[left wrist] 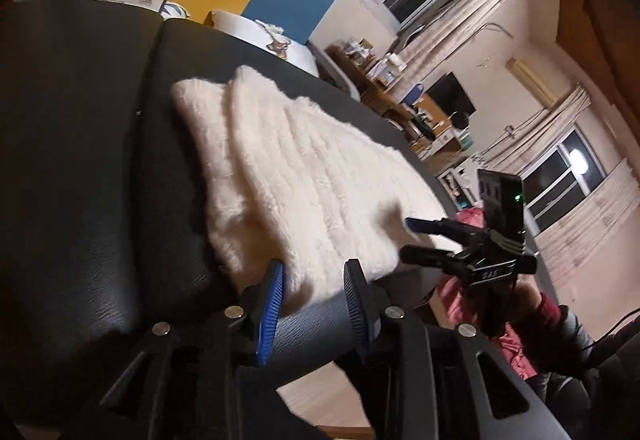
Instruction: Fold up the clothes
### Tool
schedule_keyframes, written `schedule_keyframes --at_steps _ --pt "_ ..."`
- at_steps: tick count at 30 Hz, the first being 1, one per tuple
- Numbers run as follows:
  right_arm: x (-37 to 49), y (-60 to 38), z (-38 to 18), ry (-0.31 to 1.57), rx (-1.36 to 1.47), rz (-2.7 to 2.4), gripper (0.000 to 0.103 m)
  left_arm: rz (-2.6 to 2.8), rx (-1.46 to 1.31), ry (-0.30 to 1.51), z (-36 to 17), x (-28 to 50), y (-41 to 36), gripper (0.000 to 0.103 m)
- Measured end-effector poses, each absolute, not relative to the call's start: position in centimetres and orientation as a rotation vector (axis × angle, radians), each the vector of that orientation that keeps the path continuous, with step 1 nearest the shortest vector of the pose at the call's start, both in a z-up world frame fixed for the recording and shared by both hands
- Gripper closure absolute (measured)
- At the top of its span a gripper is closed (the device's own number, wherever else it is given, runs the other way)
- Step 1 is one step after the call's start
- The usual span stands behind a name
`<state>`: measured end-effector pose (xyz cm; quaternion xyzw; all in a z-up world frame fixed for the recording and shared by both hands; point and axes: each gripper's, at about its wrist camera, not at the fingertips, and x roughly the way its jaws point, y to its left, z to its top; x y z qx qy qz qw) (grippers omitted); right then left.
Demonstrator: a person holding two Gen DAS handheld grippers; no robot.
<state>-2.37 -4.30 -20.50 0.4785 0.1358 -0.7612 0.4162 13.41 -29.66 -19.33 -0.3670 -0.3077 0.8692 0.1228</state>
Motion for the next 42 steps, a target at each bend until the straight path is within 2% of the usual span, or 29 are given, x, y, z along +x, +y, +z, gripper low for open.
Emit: schedule_keyframes --at_steps 2,7,12,16,17,18,23,27,33,35,37,40,42 --pt "-2.3 -4.3 -20.6 0.363 1.206 -1.911 0.000 2.614 -1.180 -0.797 -20.1 13.9 -29.3 0.098" --pt "-1.4 -3.3 -21.6 0.480 1.121 -1.942 0.000 2.614 -1.202 -0.858 -20.7 15.8 -30.7 0.098" --pt "-1.0 -2.9 -21.0 0.487 1.129 -1.943 0.000 2.648 -1.143 -0.834 -18.7 15.3 -32.0 0.075" --pt "-1.5 -1.9 -18.9 0.348 1.104 -1.913 0.000 2.557 -1.048 -1.131 -18.8 12.3 -36.3 0.063" --pt "-1.8 -1.8 -18.7 0.319 1.102 -1.914 0.000 2.497 -1.054 -1.196 -19.3 11.1 -37.1 0.053" --pt "-2.2 -1.8 -18.8 0.303 1.110 -1.921 0.000 2.453 -1.084 -1.243 -20.0 10.0 -37.6 0.048" --pt "-3.2 -2.0 -19.8 0.310 1.134 -1.932 0.000 2.288 -1.213 -1.392 -23.0 6.2 -39.2 0.048" --pt "-3.9 -2.0 -20.4 0.321 1.148 -1.936 0.000 2.259 -1.238 -1.333 -22.8 4.2 -38.5 0.047" --pt "-4.3 -2.0 -18.4 0.337 1.072 -1.950 0.000 2.228 -1.261 -1.277 -22.5 1.0 -36.7 0.047" --pt "-4.9 -1.7 -17.6 0.369 1.044 -1.983 0.000 2.238 -1.271 -1.260 -22.3 0.3 -36.2 0.051" --pt "-5.9 -1.0 -17.2 0.402 1.042 -2.038 0.000 2.297 -1.276 -1.203 -21.9 0.3 -35.2 0.083" --pt "-8.5 0.8 -17.9 0.428 1.121 -2.159 0.000 2.406 -1.269 -1.104 -21.1 1.1 -33.6 0.086" --pt "-10.2 2.3 -19.2 0.344 1.225 -2.173 0.000 2.442 -1.204 -1.139 -20.3 2.6 -33.6 0.087"
